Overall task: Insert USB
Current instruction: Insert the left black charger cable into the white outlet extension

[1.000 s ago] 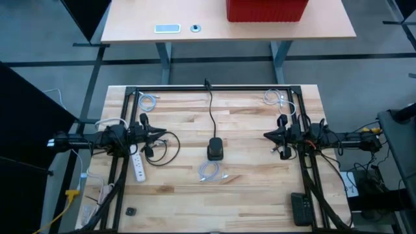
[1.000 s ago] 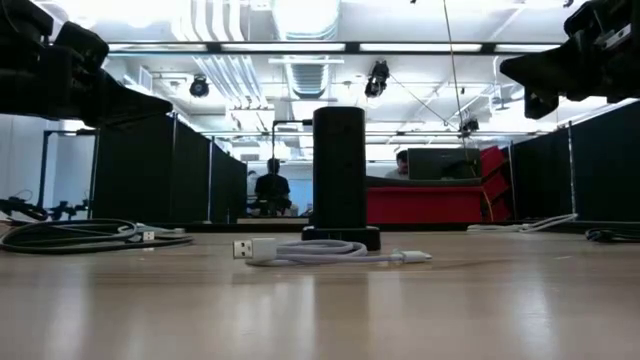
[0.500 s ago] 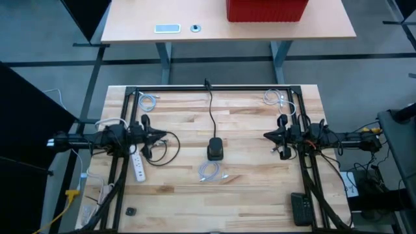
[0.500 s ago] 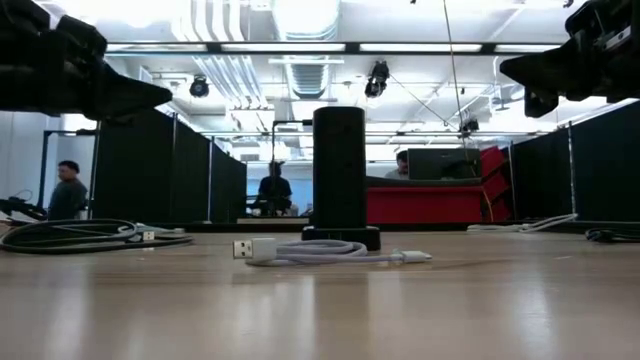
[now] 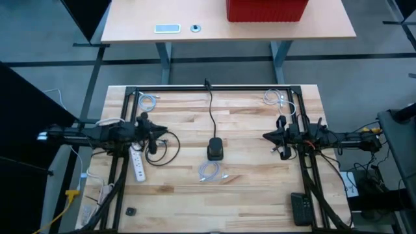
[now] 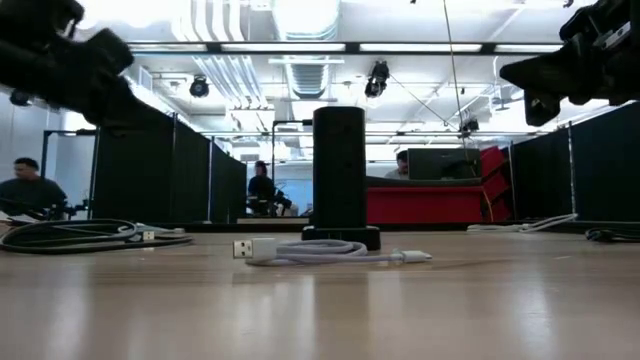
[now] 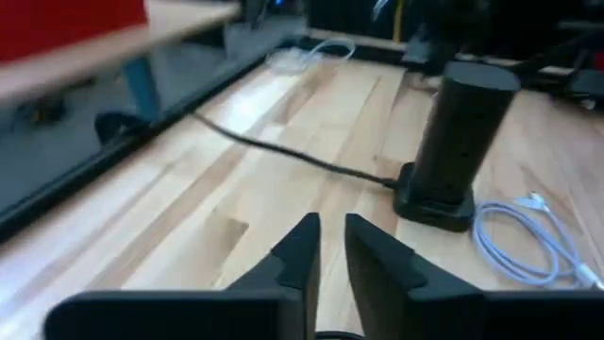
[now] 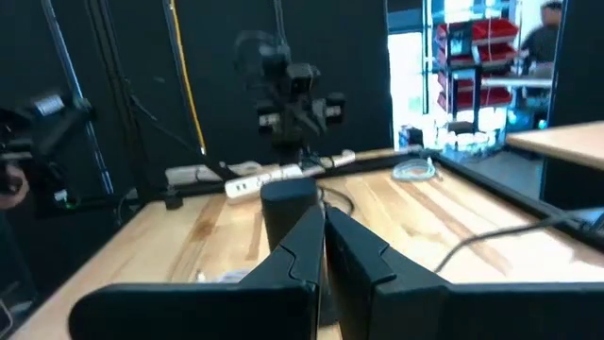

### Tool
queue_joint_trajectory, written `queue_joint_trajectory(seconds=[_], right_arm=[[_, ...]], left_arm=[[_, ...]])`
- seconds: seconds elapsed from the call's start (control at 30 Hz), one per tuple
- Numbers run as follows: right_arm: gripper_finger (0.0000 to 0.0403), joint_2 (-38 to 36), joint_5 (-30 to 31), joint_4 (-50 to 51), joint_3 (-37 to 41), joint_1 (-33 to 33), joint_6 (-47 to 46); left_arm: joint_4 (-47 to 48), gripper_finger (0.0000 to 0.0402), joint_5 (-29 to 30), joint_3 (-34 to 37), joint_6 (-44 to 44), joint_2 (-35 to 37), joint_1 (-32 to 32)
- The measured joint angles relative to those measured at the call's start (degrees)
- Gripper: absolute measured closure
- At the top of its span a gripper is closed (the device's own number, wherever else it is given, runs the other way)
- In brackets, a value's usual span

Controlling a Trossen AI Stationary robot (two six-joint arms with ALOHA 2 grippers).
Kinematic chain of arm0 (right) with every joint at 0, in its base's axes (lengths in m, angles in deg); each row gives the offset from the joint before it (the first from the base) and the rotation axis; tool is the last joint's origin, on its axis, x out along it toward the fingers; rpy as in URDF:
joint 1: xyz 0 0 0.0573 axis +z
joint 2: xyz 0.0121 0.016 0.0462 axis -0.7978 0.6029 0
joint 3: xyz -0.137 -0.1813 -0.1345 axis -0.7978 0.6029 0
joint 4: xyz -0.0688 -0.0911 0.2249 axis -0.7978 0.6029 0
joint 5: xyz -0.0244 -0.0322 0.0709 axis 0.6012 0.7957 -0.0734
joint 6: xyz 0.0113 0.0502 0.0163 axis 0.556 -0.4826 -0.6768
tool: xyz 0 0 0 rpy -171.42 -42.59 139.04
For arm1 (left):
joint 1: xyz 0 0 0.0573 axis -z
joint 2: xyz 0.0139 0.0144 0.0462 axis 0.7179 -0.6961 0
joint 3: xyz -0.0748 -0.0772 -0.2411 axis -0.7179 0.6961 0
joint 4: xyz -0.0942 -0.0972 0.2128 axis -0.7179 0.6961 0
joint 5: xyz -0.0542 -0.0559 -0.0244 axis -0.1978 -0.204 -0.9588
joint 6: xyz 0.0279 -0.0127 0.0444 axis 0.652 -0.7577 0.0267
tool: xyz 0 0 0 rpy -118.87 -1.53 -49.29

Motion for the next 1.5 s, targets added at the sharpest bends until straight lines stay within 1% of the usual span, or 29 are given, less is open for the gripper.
queue_joint_trajectory(seconds=[0.1, 0.57, 0.63, 0.7, 0.77, 0.83, 0.9, 1.07, 1.5], right_arm=[[0.0397, 0.2, 2.3, 1.8, 0.0, 0.0, -0.1], [0.0255, 3.7, 4.3, 2.9, 0.0, 0.0, -4.0], [0.0241, 4.3, 4.3, 2.9, 0.0, 0.0, -2.6], [0.0232, 4.7, 4.3, 3.0, 0.0, 0.0, -1.4], [0.0227, 5.3, 4.3, 2.8, 0.0, 0.0, -0.7], [0.0225, 5.7, 4.3, 3.1, 0.0, 0.0, 0.3], [0.0225, 6.4, 4.3, 2.9, 0.0, 0.0, 0.7], [0.0228, 7.8, 4.3, 2.9, 0.0, 0.0, 0.4], [0.0229, 9.2, 4.3, 2.9, 0.0, 0.0, -2.7]], left_arm=[[7.1, 0.0318, 0.2, -5.0, -4.0, -8.5, -0.1], [39.4, 0.0187, -6.8, -26.0, -28.8, -32.9, -0.2], [46.0, 0.0189, -9.6, -28.5, -33.5, -35.2, -0.2], [50.6, 0.0195, -12.3, -29.9, -36.4, -37.8, -0.2], [53.7, 0.0204, -14.9, -30.3, -37.6, -40.4, -0.1], [54.2, 0.0214, -17.0, -30.1, -37.5, -43.1, 0.0], [54.3, 0.0224, -18.2, -29.6, -37.5, -45.8, 0.1], [61.1, 0.0245, -18.4, -29.7, -39.1, -52.1, 0.1], [59.6, 0.0197, -18.7, -27.9, -35.9, -60.5, 0.1]])
